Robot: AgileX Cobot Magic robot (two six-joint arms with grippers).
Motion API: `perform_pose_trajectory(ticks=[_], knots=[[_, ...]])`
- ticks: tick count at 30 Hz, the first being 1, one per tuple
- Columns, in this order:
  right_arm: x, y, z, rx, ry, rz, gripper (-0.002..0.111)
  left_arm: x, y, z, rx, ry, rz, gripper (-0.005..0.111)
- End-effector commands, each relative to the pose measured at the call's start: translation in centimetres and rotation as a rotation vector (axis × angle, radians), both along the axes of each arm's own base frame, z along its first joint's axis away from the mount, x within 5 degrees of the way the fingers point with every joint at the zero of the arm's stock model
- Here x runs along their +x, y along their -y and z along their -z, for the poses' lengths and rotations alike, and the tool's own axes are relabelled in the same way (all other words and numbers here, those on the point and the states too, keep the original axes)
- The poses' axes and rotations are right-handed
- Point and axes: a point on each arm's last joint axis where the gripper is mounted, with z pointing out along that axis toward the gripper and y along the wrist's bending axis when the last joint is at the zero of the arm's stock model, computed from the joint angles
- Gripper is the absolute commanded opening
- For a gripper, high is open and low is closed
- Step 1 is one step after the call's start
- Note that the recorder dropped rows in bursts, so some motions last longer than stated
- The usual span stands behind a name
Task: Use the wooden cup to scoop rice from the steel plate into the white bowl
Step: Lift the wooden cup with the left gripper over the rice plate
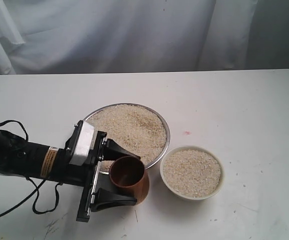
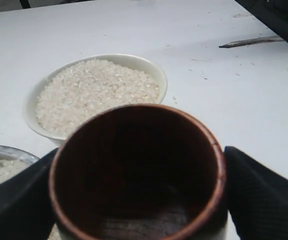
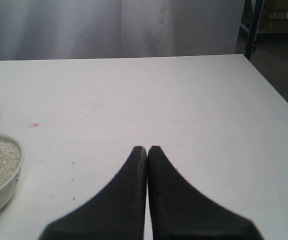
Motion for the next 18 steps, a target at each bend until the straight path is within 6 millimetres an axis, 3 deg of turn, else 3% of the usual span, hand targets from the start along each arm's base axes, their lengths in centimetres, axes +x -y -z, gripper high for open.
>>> perform_pose_trajectory(ticks=[1, 18], knots=[[0.0, 0.0, 0.1, 0.001, -0.003, -0.001, 0.000, 0.3, 0.1, -1.9, -0.041, 0.000, -0.022, 0.000], [0.0, 0.0, 0.1, 0.001, -0.003, -0.001, 0.000, 1.2, -0.3, -5.3, 0.044, -0.076, -0.213, 0.000]])
